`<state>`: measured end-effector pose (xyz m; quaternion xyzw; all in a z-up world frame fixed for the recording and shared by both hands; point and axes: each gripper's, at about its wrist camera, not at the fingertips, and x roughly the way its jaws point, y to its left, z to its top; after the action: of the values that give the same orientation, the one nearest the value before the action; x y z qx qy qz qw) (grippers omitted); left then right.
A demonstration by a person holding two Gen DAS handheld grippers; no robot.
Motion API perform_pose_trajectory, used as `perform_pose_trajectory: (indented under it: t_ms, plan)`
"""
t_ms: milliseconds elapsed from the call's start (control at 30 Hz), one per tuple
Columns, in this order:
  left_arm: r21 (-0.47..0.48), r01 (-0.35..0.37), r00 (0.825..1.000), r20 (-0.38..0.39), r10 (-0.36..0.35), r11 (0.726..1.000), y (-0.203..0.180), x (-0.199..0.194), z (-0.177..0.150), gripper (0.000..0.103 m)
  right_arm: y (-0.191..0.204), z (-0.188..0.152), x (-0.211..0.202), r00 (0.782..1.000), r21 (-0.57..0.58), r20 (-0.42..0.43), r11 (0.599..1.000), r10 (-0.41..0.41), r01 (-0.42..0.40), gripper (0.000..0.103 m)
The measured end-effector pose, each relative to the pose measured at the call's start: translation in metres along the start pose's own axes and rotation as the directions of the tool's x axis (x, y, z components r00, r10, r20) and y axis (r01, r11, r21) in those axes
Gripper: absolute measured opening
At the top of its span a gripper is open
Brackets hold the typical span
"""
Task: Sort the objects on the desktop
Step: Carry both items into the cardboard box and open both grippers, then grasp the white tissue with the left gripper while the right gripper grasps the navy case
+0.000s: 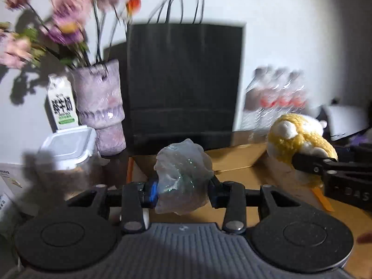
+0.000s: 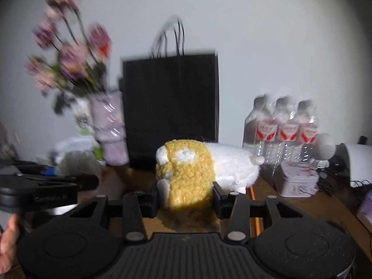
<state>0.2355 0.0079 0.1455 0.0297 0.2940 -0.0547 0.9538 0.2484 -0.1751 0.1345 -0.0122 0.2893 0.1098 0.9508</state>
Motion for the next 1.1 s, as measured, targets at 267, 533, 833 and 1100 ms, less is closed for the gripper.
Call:
perform_pose_trajectory:
  t_ms: [267,533,833,1100]
  plan:
    - [-0.028,-0.062,0.951,-0.305,0.051,0.998,0.012,0.124,-0.005,0.046,-0.005,-0.014,0.125,0.936,0.016,-0.35,0.999,-0.025,0.033,0.044]
    - [0.013,-0.042,0.958,-0.285,0.044,0.999,0.011,0.121,-0.001,0.072,-0.007,-0.014,0.115,0.955,0.022,-0.293,0.999,-0.041,0.049,0.073]
    - [-0.081,-0.027,0.998,-0.067,0.021,0.996,0.017,-0.007,-0.047,0.091,-0.017,-0.041,-0.014,0.998,0.111,-0.064,0.993,-0.024,0.031,0.081]
    - [-0.084,-0.008,0.998,0.06,0.013,0.996,-0.006,-0.12,-0.141,0.103,0.015,-0.16,-0.116,1.0,0.018,-0.018,1.0,-0.015,0.015,0.091]
